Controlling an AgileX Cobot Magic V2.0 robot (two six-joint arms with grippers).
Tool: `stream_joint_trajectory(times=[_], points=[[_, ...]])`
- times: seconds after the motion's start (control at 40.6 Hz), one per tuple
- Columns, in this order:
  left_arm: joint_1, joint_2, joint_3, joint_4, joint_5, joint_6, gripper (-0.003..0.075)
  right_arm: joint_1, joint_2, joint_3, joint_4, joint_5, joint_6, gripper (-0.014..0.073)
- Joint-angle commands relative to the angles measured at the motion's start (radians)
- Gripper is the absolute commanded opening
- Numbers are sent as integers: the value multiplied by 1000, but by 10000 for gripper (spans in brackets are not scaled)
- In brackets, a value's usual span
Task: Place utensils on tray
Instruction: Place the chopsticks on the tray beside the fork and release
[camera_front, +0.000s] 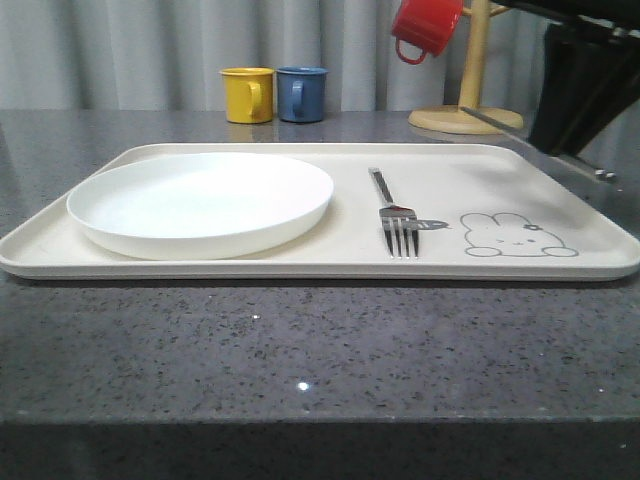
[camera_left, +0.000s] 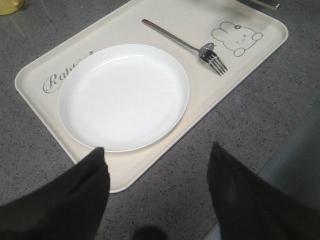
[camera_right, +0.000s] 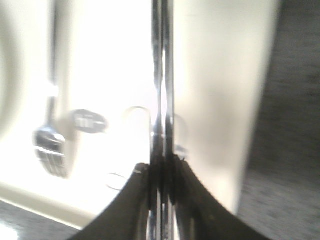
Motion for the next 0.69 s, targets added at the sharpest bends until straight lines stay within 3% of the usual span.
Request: stream_joint_trajectory(times=[0.0, 0.148, 0.443, 0.665], points=[[-8, -4, -24, 0, -71, -13, 419, 35, -14, -29, 47, -64, 43, 5], [-8, -4, -24, 0, -71, -13, 419, 56, 48, -29, 64, -87, 121, 5], [-8, -4, -24, 0, -71, -13, 419, 88, 116, -29, 102, -101, 121, 20], [-8, -4, -24, 0, -71, -13, 419, 94, 109, -31, 91, -108, 118, 265]])
